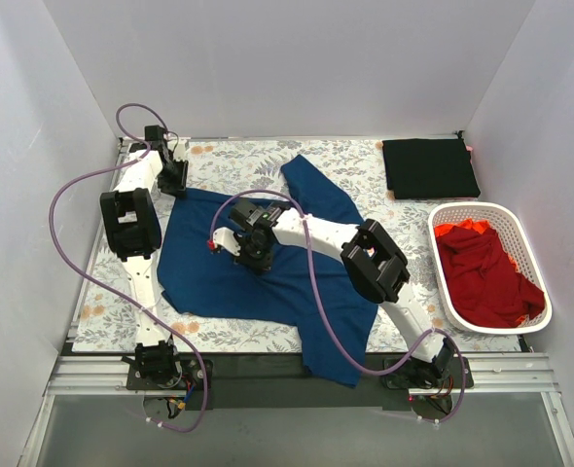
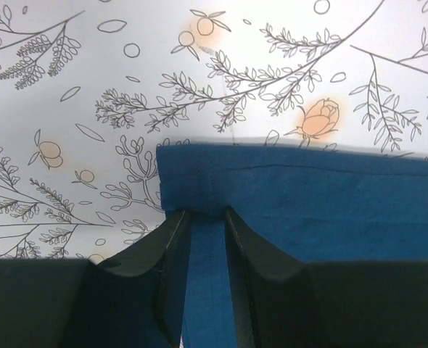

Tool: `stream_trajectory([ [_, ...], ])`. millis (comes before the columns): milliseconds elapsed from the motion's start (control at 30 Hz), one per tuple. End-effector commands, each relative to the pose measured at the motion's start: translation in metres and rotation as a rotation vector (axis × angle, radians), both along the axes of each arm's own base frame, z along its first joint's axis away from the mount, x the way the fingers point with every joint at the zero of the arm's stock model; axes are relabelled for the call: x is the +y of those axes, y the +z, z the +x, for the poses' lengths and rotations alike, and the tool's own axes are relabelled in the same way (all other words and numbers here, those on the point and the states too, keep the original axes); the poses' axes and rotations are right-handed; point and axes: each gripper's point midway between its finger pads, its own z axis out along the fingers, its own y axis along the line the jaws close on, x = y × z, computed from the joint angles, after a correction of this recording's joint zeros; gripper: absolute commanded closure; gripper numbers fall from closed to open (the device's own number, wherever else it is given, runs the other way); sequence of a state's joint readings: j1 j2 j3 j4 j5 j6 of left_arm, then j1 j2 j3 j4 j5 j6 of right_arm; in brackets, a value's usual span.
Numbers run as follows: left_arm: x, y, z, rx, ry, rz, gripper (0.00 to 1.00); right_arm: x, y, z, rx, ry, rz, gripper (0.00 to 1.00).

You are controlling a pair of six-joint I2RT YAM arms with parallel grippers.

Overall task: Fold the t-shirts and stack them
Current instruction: Flatten the tshirt out

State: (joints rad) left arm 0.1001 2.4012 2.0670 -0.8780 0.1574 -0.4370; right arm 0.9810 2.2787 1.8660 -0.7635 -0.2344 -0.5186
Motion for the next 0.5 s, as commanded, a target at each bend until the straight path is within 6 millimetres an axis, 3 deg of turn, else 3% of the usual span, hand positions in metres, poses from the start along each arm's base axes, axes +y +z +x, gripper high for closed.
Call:
stream_trajectory([
  [0,0.004,0.011,0.018,-0.058,0.044,0.021,0.76,-0.047,-0.022,0.034,-0.047,-0.142,-0.133,0.98],
  [67,-0.001,0.009,0.022,-0.063,0.051,-0.007,0.76,-0.060,-0.022,0.046,-0.056,-0.184,-0.148,0.97],
  [200,-0.016,0.027,0.039,-0.136,0.077,-0.096,0.75,-0.083,-0.017,0.065,-0.063,-0.245,-0.155,0.96],
  [333,-0.022,0.053,0.063,-0.238,0.101,-0.144,0.72,-0.083,-0.004,0.065,-0.064,-0.246,-0.125,0.91],
  [467,-0.022,0.050,0.078,-0.265,0.121,-0.133,0.71,-0.080,0.009,0.067,-0.066,-0.249,-0.089,0.88],
])
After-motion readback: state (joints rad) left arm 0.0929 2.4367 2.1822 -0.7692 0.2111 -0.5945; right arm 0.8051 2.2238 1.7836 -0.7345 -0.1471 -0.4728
